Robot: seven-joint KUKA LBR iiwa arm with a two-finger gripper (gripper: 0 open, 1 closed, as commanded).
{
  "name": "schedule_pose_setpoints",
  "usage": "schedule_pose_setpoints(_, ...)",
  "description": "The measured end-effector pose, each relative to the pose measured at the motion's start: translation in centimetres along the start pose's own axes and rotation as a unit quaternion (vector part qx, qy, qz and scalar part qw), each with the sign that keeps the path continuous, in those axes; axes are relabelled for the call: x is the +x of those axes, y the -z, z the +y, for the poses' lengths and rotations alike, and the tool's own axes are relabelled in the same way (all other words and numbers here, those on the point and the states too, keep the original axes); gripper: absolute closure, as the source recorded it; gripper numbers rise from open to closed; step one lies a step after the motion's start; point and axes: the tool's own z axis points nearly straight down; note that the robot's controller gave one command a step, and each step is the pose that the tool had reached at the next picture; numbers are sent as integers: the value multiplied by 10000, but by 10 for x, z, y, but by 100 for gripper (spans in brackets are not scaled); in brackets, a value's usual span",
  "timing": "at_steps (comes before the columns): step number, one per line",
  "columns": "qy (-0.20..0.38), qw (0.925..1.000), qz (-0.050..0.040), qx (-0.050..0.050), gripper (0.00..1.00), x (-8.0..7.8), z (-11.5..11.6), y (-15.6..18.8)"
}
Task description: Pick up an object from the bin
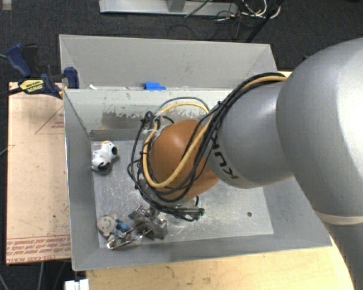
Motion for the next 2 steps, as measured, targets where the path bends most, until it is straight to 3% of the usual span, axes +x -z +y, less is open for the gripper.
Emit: schedule_pose_setpoints(2, -6, 10000, 40, -21, 100, 2, 1, 24)
